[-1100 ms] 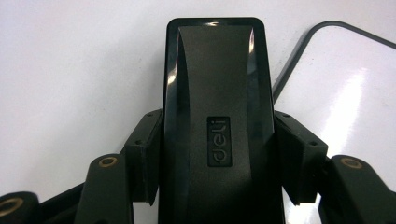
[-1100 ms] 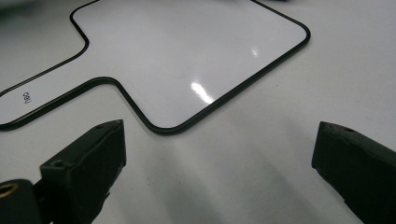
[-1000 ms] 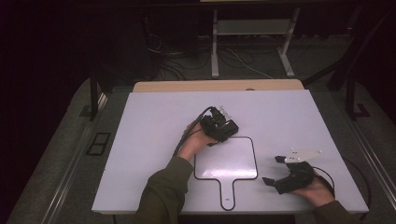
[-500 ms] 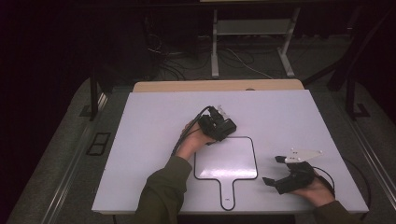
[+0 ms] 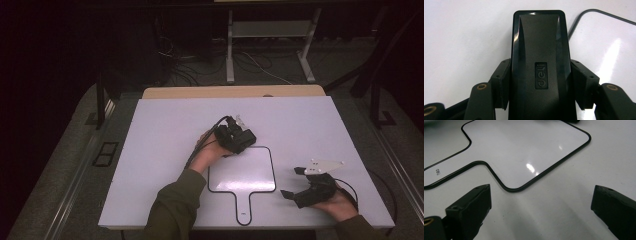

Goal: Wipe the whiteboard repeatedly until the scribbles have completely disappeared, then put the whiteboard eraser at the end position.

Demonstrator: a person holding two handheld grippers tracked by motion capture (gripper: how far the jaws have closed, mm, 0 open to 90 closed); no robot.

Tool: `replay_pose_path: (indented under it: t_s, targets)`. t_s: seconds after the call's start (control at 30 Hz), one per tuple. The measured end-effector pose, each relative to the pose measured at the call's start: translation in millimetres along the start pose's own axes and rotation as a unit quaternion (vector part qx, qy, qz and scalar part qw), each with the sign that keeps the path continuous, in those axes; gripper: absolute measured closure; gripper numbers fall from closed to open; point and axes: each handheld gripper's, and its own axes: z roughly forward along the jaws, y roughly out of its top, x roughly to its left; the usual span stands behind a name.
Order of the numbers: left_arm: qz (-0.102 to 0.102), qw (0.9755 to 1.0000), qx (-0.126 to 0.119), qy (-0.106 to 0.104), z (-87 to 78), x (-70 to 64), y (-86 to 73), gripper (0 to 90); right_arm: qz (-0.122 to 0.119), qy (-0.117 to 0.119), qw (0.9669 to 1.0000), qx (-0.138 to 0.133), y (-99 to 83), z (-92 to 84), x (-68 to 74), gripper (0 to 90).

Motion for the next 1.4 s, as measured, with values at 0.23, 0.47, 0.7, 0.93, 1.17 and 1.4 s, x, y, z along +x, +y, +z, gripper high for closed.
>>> replay_pose_path:
  t_s: [0.23,0.47,0.7,0.93,1.17,1.4]
  targets:
    - [-0.010,0.9997,-0.006,-0.022,-0.5,-4.0,-0.9,39.2,0.001,0.000,1.0000,-0.001,0.3,0.1,-0.2,1.8]
    - [-0.049,0.9970,-0.035,-0.049,-8.2,1.5,-0.2,39.2,0.006,0.004,1.0000,-0.003,0.9,-0.2,-0.8,1.8]
    - [-0.060,0.9958,-0.044,-0.054,-25.9,6.0,4.4,39.1,0.013,0.007,0.9999,-0.004,1.7,1.0,-1.1,1.8]
    - [-0.060,0.9960,-0.048,-0.046,-40.2,19.0,9.6,39.2,0.013,0.009,0.9999,-0.005,1.4,0.7,-0.3,1.9]
    - [-0.071,0.9961,-0.045,-0.024,-43.6,37.1,14.5,39.1,0.009,0.012,0.9999,-0.009,1.1,-0.2,0.0,1.8]
    - [-0.073,0.9967,-0.035,-0.008,-39.7,59.8,18.1,39.1,0.011,0.015,0.9998,-0.010,3.5,0.0,0.3,1.8]
